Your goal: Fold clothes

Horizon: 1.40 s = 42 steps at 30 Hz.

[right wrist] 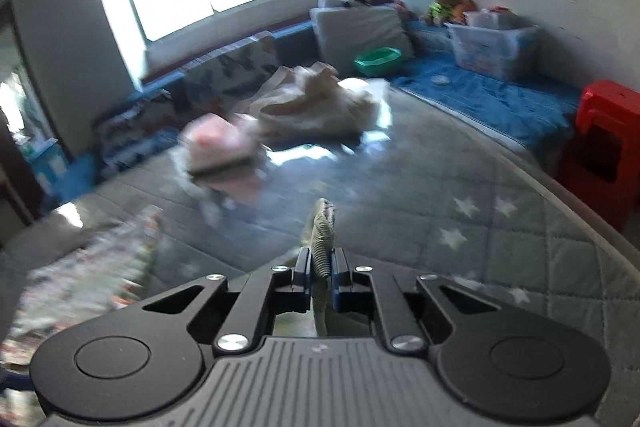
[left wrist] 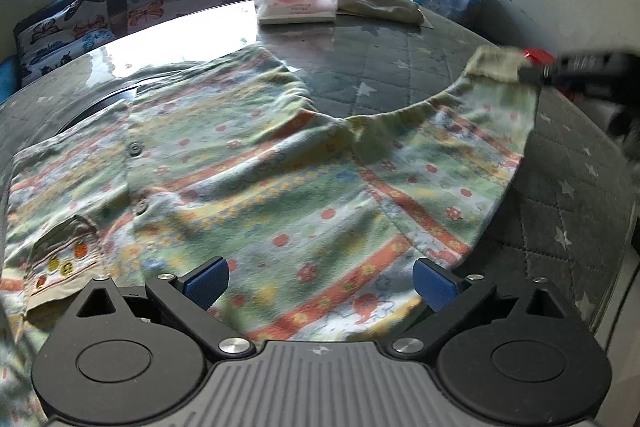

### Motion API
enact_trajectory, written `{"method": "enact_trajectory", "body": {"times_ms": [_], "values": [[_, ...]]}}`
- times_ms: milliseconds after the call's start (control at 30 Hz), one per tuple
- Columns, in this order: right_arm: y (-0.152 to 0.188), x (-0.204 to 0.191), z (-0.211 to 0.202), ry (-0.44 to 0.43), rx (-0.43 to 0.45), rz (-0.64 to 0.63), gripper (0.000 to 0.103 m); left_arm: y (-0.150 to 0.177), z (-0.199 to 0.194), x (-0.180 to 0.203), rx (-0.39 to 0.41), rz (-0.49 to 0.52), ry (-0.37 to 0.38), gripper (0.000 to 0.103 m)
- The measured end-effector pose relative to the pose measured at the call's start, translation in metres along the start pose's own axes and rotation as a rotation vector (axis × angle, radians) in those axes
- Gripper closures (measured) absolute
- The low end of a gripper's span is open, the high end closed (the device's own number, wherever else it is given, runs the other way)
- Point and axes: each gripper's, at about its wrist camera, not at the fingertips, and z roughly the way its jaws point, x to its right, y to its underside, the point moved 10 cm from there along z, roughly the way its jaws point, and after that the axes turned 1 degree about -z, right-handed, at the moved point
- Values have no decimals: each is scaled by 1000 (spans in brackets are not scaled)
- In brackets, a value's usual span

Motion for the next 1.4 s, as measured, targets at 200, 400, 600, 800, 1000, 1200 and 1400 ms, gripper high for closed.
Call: {"method": "enact_trajectory", "body": {"times_ms": [200,400,600,800,1000,1200,1400], "values": [[-34,-56,-33,-172,45,-30,95,0,-2,7,23,11,18,4],[-45,-133,-59,-375,33,-96,95,-3,-35,-24,94,-66,33,3],[-27,-210,-60,-525,-33,-191,95,8,-76,-78,167,-153,-21,3],[11,-276,-54,-634,-124,-275,95,33,-102,-134,193,-263,-99,3],[51,-316,-52,-699,-211,-342,84,57,-110,-175,180,-352,-161,3],[52,-310,-54,-676,-218,-380,83,64,-116,-193,187,-387,-185,3],[67,-258,-26,-496,-294,-589,70,48,-116,-177,214,-357,-131,4]]}}
